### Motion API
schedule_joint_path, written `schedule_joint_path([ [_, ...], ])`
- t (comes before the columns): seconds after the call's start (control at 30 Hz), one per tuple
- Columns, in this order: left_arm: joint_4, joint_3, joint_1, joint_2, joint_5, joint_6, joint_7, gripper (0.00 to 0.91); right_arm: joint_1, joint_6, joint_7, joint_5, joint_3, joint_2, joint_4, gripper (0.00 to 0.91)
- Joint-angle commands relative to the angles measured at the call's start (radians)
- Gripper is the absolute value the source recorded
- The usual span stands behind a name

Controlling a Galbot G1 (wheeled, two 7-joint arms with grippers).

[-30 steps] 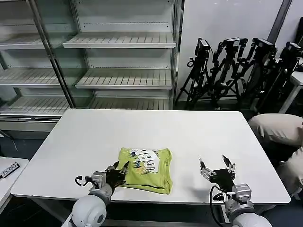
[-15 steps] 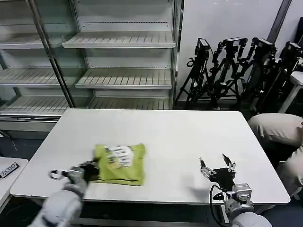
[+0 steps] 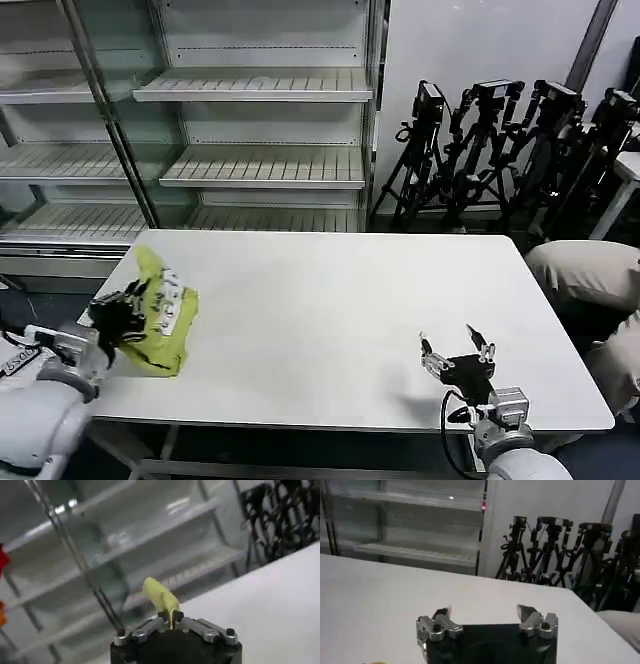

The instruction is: Fold and organize the clothes.

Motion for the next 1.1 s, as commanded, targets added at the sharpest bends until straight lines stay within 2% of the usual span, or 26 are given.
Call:
schedule_joint_path([
  [0.03, 0.036, 0.894, -0.111, -0.451, 0.169, -0.004, -0.143, 0.01, 0.0, -0.006, -0.003, -0.004, 0.02, -0.001, 0.012, 0.907],
  [0.13, 0.204, 0.927, -0.193, -0.52, 0.176, -0.004, -0.163, 0.01, 0.013, -0.002, -0.022, 0.001, 0.037, -0.009, 0.022, 0.907],
  [0.23, 0.3, 0.914, -0.265, -0.562, 0.104, -0.003, -0.24, 0.01, 0.04, -0.062, -0.043, -0.007, 0.071, -0.014, 0.029, 0.907],
  [0.3, 0.329, 0.893, -0.32, -0.587, 0.013, -0.002, -0.332, 0.01, 0.061, 0.021, -0.034, 0.059, 0.075, -0.02, 0.019, 0.907],
  [0.43, 0.354, 0.866, -0.389, -0.618, -0.124, -0.002, -0.467, 0.02, 0.123, 0.008, -0.038, 0.075, 0.089, -0.028, 0.001, 0.907],
  [0.47, 0.358, 0.862, -0.407, -0.63, -0.16, -0.003, -0.523, 0.907, 0.138, 0.007, -0.04, 0.079, 0.088, -0.033, -0.006, 0.907],
  [0.6, 0.346, 0.827, -0.438, -0.657, -0.235, -0.006, -0.605, 0.907, 0.169, -0.001, -0.06, 0.078, 0.08, -0.046, -0.019, 0.907],
  [0.73, 0.272, 0.779, -0.442, -0.613, -0.265, -0.007, -0.552, 0.907, 0.196, -0.006, -0.073, 0.078, 0.067, -0.051, -0.034, 0.907],
  [0.87, 0.201, 0.705, -0.435, -0.522, -0.245, -0.008, -0.452, 0.907, 0.22, 0.002, -0.074, 0.074, 0.063, -0.047, -0.067, 0.907],
  [1.03, 0.148, 0.511, -0.401, -0.389, -0.243, -0.008, -0.349, 0.907, 0.24, 0.022, -0.078, 0.053, 0.052, -0.036, -0.111, 0.907],
  [1.1, 0.179, 0.393, -0.36, -0.317, -0.107, -0.04, -0.201, 0.907, 0.243, 0.039, -0.083, 0.059, 0.05, -0.034, -0.121, 0.907],
])
